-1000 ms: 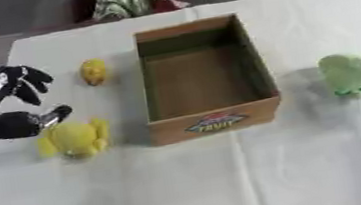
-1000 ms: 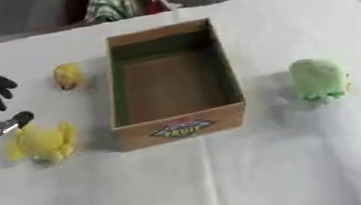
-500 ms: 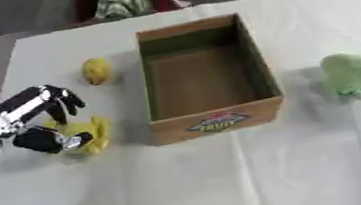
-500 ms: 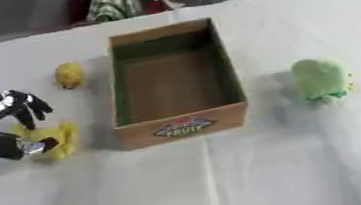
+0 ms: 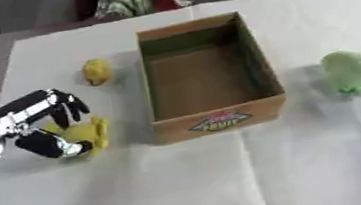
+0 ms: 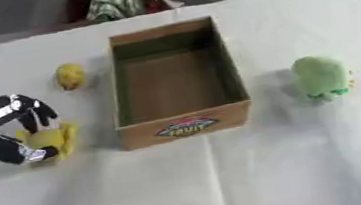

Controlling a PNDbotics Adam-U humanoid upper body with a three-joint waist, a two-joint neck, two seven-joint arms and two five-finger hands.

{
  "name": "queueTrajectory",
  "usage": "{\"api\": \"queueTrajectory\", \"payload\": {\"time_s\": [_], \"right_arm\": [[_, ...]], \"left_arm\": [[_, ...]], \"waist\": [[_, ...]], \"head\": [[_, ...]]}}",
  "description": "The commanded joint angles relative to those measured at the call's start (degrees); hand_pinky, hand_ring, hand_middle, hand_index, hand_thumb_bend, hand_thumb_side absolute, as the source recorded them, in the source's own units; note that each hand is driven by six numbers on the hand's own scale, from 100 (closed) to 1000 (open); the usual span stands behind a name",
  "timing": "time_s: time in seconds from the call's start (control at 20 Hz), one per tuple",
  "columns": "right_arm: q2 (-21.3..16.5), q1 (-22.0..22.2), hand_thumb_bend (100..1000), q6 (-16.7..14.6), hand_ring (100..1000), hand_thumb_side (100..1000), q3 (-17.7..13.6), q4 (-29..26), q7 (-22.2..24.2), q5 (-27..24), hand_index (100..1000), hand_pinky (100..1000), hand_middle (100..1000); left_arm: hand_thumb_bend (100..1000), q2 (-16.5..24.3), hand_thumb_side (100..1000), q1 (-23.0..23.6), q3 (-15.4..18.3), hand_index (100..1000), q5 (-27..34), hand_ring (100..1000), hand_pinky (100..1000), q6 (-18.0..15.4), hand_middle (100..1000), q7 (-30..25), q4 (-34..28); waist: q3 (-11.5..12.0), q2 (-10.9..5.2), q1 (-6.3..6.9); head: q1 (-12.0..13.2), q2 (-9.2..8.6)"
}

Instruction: Pick up objects on the table and place them in the box.

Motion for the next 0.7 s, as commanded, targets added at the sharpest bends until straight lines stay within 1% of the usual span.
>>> {"api": "queueTrajectory", "payload": {"time_s": [0.05,0.1,0.15,0.3,0.4,0.45,0.5,0.55,0.7], "right_arm": [[-1.6,-0.5,100,-0.1,775,134,-0.4,-0.9,-0.1,0.0,802,692,765],[-1.6,-0.4,100,-0.1,775,134,-0.4,-0.9,-0.1,0.0,802,692,765],[-1.6,-0.4,100,-0.1,774,134,-0.4,-0.9,-0.1,0.0,802,691,764],[-1.6,-0.5,100,0.0,774,135,-0.4,-0.8,-0.1,0.0,801,691,763],[-1.6,-0.4,100,0.0,774,135,-0.4,-0.8,-0.1,0.0,801,691,763],[-1.6,-0.4,100,0.0,774,134,-0.4,-0.8,-0.1,0.0,801,691,762],[-1.6,-0.4,100,-0.1,774,134,-0.4,-0.8,-0.1,0.0,801,691,762],[-1.6,-0.4,100,-0.1,774,134,-0.5,-0.8,-0.1,0.0,801,691,762],[-1.6,-0.4,100,0.0,774,134,-0.5,-0.8,-0.2,0.0,801,691,762]], "left_arm": [[490,1.2,139,-0.7,0.5,772,-2.0,573,672,-1.1,601,-1.9,-0.3],[490,1.2,139,-0.6,0.7,772,-2.7,573,672,-1.4,601,-2.3,-0.3],[460,1.2,102,-0.5,0.8,794,-3.3,591,688,-1.7,621,-2.9,-0.3],[434,1.2,100,-0.3,1.1,815,-5.9,609,704,-3.0,640,-5.0,-0.3],[434,1.1,100,-0.3,1.4,815,-7.1,609,704,-3.7,640,-6.1,-0.3],[347,1.1,100,-0.3,1.4,811,-7.5,605,699,-4.0,628,-6.5,-0.3],[341,1.3,100,-0.3,1.3,809,-8.1,603,697,-4.5,625,-7.1,-0.3],[280,1.3,100,-0.3,1.4,771,-8.9,566,666,-4.9,584,-7.8,-0.3],[212,1.0,100,-0.4,2.0,699,-10.8,507,622,-5.6,518,-8.7,-0.2]], "waist": [[0.0,-1.07,-0.05],[0.0,-1.06,-0.05],[0.1,-1.04,-0.03],[0.1,-1.02,-0.01],[0.1,-1.03,-0.01],[0.1,-1.03,-0.01],[0.0,-1.02,-0.01],[0.0,-1.02,-0.01],[0.1,-1.04,-0.02]], "head": [[-0.1,0.23],[-0.1,0.24],[-0.2,0.26],[-0.2,0.34],[-0.2,0.38],[-0.3,0.37],[-0.3,0.34],[-0.3,0.34],[-0.4,0.34]]}}
